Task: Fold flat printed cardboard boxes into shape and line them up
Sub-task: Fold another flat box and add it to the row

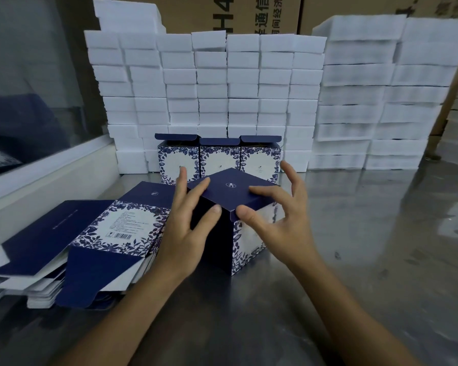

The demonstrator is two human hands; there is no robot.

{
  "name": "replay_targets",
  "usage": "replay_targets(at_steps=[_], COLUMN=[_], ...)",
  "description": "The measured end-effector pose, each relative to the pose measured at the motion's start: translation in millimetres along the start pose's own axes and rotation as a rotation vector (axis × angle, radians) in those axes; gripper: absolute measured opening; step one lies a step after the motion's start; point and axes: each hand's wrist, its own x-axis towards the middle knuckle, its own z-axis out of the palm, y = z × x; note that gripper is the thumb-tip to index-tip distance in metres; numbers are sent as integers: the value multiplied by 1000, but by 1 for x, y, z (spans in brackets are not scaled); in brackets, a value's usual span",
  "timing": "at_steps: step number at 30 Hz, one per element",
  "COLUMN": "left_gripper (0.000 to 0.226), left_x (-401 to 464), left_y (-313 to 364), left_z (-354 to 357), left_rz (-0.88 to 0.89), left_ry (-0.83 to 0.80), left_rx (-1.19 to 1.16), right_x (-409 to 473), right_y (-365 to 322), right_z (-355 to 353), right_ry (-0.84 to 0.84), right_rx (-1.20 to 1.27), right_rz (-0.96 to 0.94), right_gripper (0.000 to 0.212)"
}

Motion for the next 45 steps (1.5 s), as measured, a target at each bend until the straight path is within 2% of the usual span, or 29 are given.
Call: replay_targets(at_steps=[2, 4, 7, 11, 14, 18, 30, 34, 36, 40, 42, 45], left_gripper=[59, 53, 36, 42, 44, 37, 33, 34, 34, 34, 35, 40], left_x=[-3, -4, -5, -5, -5, -3, 0, 3, 3, 1, -2, -6], left_y=[2, 3, 4, -1, -2, -2, -2, -6, -8, -9, -11, -11], left_z=[1, 1, 5, 4, 6, 7, 6, 3, 2, 6, 8, 12], left_rz=[10, 43, 156, 261, 275, 294, 251, 239, 230, 205, 199, 192], left_ry=[-60, -76, -27, -9, -10, 68, 126, 156, 161, 153, 129, 58], left_rx=[-35, -17, 133, 243, 259, 247, 242, 238, 241, 212, 203, 167], right_x=[-1, -2, -4, -7, -9, -10, -10, -11, -7, -3, -6, -10], right_y=[-3, -7, -12, -12, -15, -13, 3, 7, 9, 10, 8, 3], right_z=[3, 8, 15, 21, 25, 27, 26, 23, 19, 16, 18, 23], right_ry=[28, 74, 102, 129, 178, 202, 196, 159, 102, 114, 167, 238], right_rx=[-25, -61, -182, -338, -402, -438, -155, -27, -10, -41, -103, -432], right_rz=[-46, -98, -194, -253, -236, -284, -168, 18, 55, 37, 2, -195], right_gripper=[42, 42, 32, 15, 13, 14, 14, 15, 14, 17, 21, 35])
